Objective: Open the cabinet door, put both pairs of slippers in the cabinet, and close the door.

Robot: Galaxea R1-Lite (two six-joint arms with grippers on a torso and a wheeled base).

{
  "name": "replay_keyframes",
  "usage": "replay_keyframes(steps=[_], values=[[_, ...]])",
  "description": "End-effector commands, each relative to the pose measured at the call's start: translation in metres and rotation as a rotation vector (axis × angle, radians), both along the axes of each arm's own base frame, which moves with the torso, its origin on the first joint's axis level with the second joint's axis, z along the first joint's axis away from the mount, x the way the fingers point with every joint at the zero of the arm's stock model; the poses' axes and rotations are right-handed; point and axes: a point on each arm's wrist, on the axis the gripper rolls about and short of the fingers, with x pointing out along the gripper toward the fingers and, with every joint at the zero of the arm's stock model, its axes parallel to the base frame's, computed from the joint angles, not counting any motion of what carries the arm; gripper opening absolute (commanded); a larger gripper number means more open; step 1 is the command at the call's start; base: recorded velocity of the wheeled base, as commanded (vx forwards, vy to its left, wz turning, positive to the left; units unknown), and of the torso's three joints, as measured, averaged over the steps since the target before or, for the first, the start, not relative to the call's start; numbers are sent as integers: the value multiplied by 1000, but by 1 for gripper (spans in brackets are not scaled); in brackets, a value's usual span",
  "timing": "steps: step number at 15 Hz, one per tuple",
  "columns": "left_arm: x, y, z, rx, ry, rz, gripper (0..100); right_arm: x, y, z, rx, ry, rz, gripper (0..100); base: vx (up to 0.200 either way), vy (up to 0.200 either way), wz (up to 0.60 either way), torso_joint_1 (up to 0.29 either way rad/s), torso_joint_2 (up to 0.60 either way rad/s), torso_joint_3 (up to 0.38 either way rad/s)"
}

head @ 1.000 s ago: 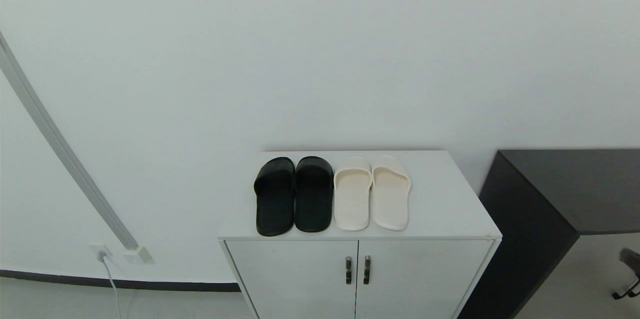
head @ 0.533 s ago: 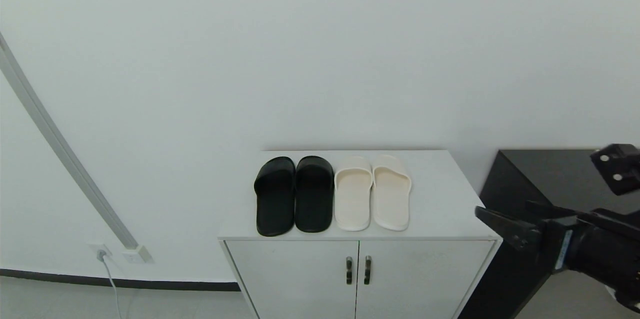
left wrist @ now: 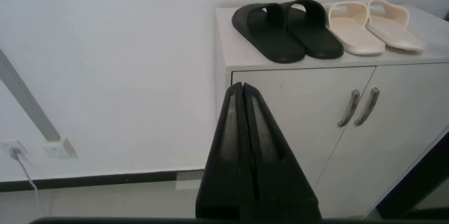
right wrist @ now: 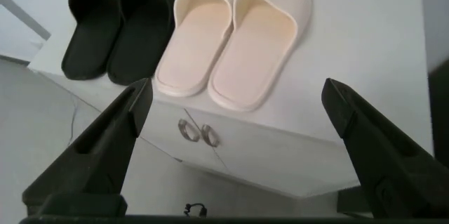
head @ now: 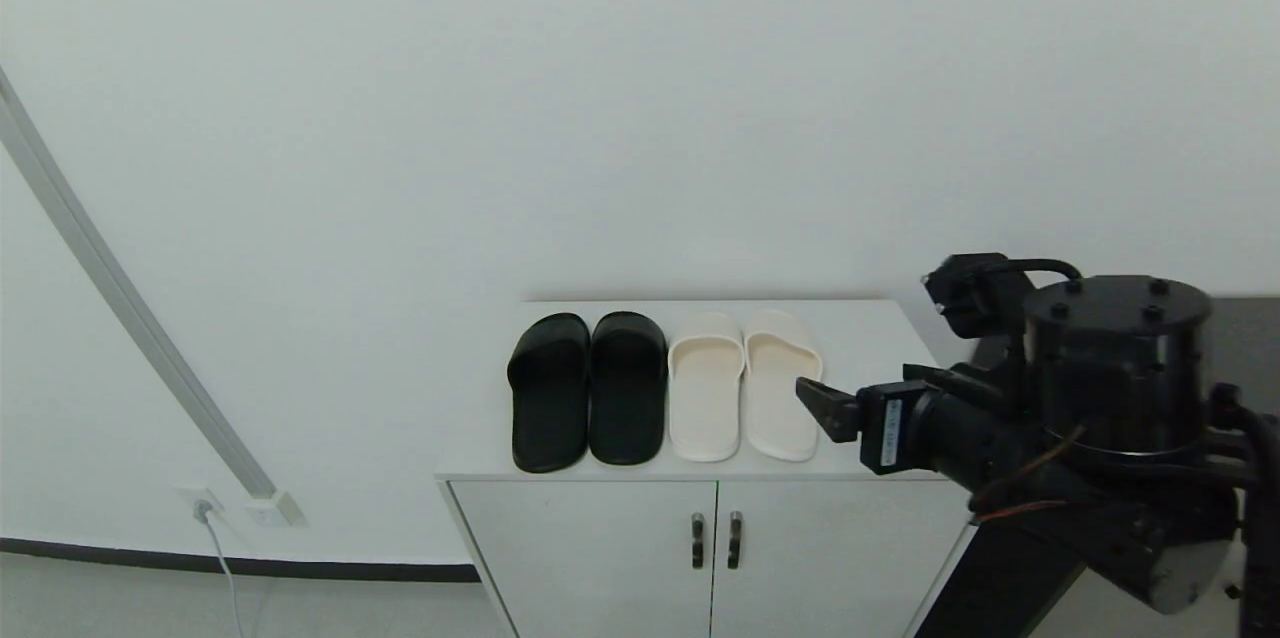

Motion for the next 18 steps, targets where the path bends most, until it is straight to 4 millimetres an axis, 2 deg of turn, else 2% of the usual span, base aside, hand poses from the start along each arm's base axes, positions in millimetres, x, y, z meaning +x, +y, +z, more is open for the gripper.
replay_keyframes(steps=[1, 3, 5, 8, 14, 18], values=[[0, 0, 0, 0, 1, 0, 0, 33, 34, -19, -13, 29, -53, 100, 0, 0, 0, 0, 0, 0], [0, 0, 0, 0, 1, 0, 0, 52, 52, -28, 7, 41, -77, 100, 0, 0, 0, 0, 0, 0], [0, 0, 0, 0, 1, 0, 0, 80, 76, -43, 4, 43, -94, 100, 0, 0, 0, 0, 0, 0], [0, 0, 0, 0, 1, 0, 0, 119, 92, -69, -21, 28, -204, 100, 0, 0, 0, 0, 0, 0], [0, 0, 0, 0, 1, 0, 0, 150, 110, -98, -48, 16, -276, 100, 0, 0, 0, 0, 0, 0], [0, 0, 0, 0, 1, 0, 0, 173, 109, -105, -55, -3, -303, 100, 0, 0, 0, 0, 0, 0]])
